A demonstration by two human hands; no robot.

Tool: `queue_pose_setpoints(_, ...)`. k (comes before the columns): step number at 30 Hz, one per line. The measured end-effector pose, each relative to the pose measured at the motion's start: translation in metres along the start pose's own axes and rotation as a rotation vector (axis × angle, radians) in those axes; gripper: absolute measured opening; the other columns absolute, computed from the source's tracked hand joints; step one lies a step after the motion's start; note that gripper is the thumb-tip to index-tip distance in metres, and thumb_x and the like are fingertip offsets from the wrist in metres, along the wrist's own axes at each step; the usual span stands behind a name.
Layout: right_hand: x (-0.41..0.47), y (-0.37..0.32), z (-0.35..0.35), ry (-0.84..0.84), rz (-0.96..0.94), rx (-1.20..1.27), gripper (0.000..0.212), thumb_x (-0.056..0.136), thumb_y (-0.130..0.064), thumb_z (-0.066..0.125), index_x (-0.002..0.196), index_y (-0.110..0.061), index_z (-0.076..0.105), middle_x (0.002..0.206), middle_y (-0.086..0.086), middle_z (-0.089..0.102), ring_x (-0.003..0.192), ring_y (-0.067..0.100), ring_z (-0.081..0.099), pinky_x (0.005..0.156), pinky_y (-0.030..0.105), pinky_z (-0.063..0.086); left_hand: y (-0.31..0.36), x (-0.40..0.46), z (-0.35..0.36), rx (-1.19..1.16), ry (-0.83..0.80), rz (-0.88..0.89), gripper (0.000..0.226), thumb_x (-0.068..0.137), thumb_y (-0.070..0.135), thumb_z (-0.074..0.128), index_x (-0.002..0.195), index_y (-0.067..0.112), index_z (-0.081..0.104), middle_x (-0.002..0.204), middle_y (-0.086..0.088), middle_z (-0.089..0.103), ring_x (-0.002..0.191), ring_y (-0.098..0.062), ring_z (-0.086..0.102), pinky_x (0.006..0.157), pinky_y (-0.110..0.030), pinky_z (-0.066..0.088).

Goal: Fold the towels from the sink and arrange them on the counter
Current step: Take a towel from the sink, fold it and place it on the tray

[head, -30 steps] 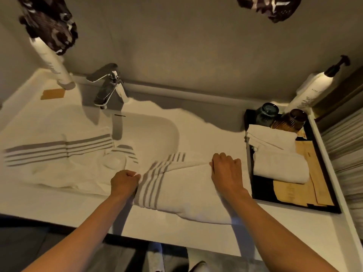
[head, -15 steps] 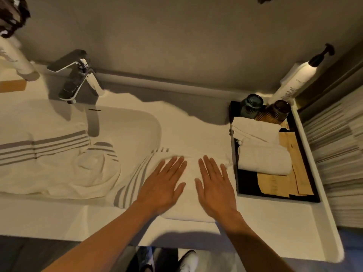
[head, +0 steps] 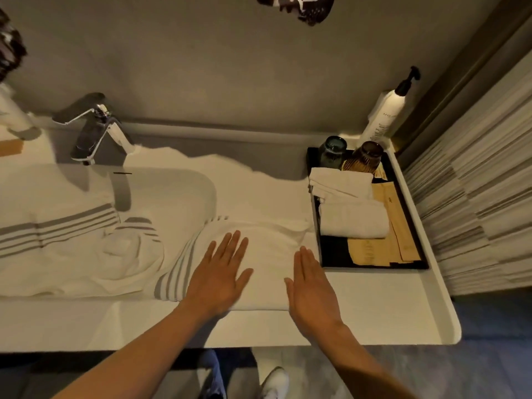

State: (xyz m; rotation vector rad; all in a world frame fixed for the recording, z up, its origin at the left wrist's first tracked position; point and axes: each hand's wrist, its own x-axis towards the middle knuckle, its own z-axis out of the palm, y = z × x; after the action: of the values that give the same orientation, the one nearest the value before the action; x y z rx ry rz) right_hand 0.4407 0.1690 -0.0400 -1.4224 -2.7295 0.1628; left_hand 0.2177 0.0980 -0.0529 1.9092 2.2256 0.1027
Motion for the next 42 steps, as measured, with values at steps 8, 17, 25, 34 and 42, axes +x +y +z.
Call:
queue_pose_setpoints(8,0.04,0.001,-0.048,-0.009,0.17,0.128,0.046,0.086,-0.003,0.062,0.131,0.001,0.052,0.12,0.019,0.065,0.065,0.033,0.066,0.048,0.034,0.048,0.015,0.005,-0.006,-0.039,0.057,0.075,0.053,0.104,0.034,0.029,0.154,0.018,0.027,0.162,-0.004,0.019,0.15,-0.023,0.017,0.121,-0.035,0.006)
queue_pose_setpoints(17,0.062,-0.019,-0.056,-0.322,0.606,0.385,0.022,0.086,-0.03,0.056,0.099,-0.013,0.053,0.099,0.006,0.062,0.083,0.024,0.06,0.064,0.03,0.044,0.003,-0.008,-0.002,-0.006,0.056,0.059,0.055,0.104,0.037,0.025,0.156,0.022,0.018,0.164,0.0,0.011,0.152,-0.019,0.009,0.12,-0.041,0.009)
queue_pose_setpoints(25,0.052,0.021,-0.11,-0.348,0.724,0.909,0.011,0.084,-0.014,0.061,0.095,-0.013,0.062,0.086,0.004,0.064,0.08,0.024,0.063,0.064,0.029,0.051,0.019,-0.011,-0.015,-0.141,-0.024,0.222,0.054,0.105,0.044,0.017,0.156,0.03,0.015,0.163,0.006,0.011,0.151,-0.012,0.004,0.121,-0.032,-0.001)
queue_pose_setpoints(34,0.033,0.032,-0.13,-0.24,0.736,0.986,0.01,0.087,-0.021,0.063,0.078,-0.022,0.061,0.085,0.001,0.066,0.082,0.021,0.064,0.075,0.033,0.054,0.067,-0.007,-0.002,-0.374,-0.016,0.107,0.052,0.103,0.043,0.028,0.153,0.028,0.029,0.163,0.004,0.012,0.15,-0.014,0.009,0.123,-0.035,0.009)
queue_pose_setpoints(42,0.069,-0.044,-0.132,-0.247,0.643,1.066,0.021,0.086,-0.025,0.063,0.075,-0.008,0.058,0.069,0.009,0.063,0.06,0.021,0.062,0.054,0.029,0.051,-0.002,-0.003,-0.054,-1.413,-0.023,-0.685,0.023,0.1,0.022,0.052,0.101,0.01,0.071,0.093,-0.011,0.072,0.072,-0.02,0.069,0.072,-0.024,0.054)
